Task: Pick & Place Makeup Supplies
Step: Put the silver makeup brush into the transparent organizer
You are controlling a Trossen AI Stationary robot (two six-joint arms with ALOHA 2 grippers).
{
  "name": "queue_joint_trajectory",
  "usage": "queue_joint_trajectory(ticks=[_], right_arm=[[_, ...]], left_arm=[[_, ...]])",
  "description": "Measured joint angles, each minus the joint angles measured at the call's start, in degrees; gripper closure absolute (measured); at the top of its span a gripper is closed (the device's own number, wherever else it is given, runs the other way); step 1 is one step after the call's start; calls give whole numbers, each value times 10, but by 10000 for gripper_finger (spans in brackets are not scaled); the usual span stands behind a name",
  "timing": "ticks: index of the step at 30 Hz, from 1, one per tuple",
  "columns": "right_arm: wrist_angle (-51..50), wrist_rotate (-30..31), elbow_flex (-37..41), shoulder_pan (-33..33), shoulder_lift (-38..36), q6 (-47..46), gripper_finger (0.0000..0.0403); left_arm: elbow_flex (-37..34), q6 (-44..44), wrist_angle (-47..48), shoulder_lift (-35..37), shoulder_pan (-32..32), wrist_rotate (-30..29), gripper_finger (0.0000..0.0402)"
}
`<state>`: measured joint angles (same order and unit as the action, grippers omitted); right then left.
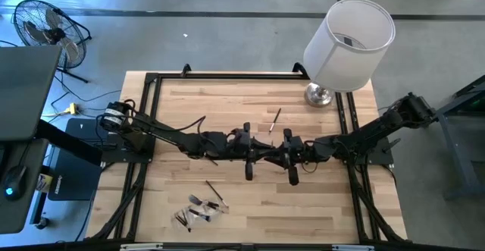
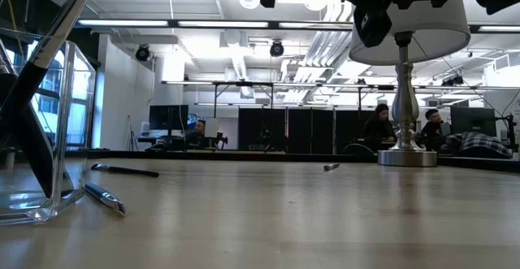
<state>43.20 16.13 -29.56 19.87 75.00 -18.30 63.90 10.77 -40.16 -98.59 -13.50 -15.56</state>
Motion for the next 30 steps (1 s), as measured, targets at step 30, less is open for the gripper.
queue_joint_trajectory(ticks=[30], right_arm=[[-299,78,-16,72,-30,-265,393]], left_arm=[[-216,-33,61,216,-169,-49,391]])
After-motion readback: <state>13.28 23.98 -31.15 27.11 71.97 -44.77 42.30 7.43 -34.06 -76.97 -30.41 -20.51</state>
